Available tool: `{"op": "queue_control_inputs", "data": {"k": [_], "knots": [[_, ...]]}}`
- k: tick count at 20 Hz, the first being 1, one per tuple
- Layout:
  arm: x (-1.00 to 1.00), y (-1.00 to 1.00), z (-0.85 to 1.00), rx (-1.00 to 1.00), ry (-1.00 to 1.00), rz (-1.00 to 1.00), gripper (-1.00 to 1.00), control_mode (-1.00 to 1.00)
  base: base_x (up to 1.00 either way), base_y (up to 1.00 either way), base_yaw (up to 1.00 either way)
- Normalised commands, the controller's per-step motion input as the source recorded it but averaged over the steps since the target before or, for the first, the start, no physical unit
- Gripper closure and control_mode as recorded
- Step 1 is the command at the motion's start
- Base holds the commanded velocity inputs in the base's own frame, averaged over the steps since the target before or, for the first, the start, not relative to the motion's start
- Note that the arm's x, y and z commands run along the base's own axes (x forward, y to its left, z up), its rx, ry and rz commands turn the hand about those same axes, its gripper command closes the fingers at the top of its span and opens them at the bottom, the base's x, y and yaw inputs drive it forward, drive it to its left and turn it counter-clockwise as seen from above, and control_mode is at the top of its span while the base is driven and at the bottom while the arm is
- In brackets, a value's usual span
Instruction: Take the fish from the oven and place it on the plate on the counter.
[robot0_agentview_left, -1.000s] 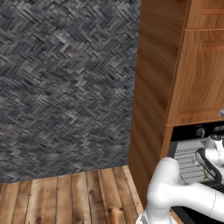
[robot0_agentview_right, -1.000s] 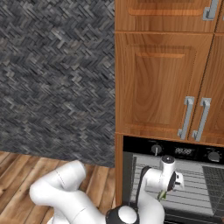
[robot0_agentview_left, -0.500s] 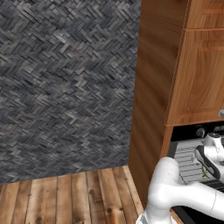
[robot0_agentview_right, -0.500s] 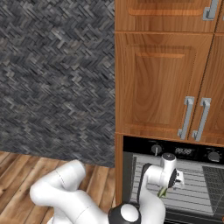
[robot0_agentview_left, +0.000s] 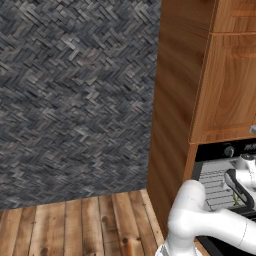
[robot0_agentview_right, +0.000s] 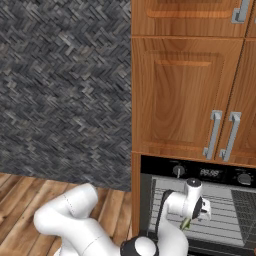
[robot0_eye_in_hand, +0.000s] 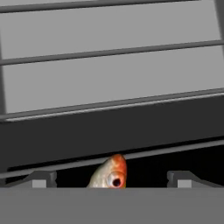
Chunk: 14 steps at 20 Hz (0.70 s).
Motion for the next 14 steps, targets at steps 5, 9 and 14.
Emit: {"op": "queue_control_inputs", "data": {"k": [5, 9, 14], "knots": [[-0.01, 0.00, -0.16, 0.00, -0.02, 0.00, -1.00, -1.00, 0.00, 0.00, 0.00], [-0.36, 0.00, -0.27, 0.00, -0.03, 0.00, -1.00, -1.00, 0.00, 0.00, 0.00], [-0.39, 0.00, -0.43, 0.00, -0.01, 0.00, -1.00, -1.00, 0.00, 0.00, 0.00]]}}
